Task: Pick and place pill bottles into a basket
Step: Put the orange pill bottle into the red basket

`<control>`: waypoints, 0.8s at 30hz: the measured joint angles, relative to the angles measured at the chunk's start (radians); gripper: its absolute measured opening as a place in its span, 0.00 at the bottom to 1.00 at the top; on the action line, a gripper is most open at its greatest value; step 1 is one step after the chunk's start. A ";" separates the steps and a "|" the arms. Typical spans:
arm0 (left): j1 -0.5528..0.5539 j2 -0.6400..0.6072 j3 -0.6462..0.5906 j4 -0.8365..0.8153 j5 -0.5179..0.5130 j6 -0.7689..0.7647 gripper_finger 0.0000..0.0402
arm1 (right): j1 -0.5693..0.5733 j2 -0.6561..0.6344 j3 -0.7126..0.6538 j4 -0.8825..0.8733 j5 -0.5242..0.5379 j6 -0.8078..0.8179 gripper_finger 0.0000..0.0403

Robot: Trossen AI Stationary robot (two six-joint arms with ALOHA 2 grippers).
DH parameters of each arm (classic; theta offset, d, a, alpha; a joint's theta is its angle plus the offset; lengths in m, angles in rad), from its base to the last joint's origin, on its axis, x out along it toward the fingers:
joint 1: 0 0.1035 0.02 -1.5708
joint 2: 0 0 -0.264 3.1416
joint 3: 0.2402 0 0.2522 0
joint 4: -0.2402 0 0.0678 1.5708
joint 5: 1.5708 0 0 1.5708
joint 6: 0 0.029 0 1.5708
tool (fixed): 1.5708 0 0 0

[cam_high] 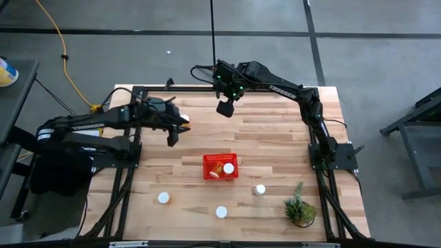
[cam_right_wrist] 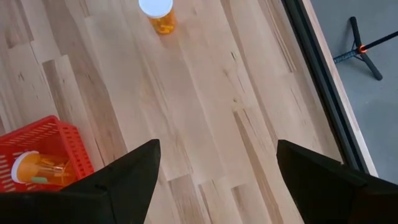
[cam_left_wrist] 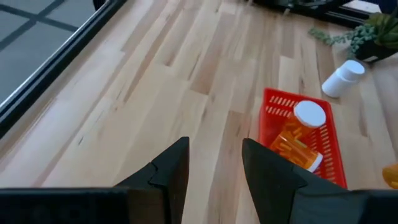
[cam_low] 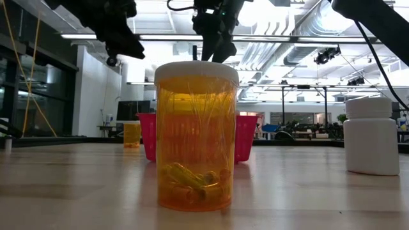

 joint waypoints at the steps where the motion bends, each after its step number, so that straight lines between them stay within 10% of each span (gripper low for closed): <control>1: 0.000 -0.005 0.000 -0.004 0.000 0.004 0.46 | 0.000 0.000 0.000 -0.001 0.000 0.000 0.77; 24: -0.001 -0.182 -0.008 -0.126 -0.090 -0.026 0.46 | 0.005 -0.035 0.001 -0.051 -0.082 -0.034 0.77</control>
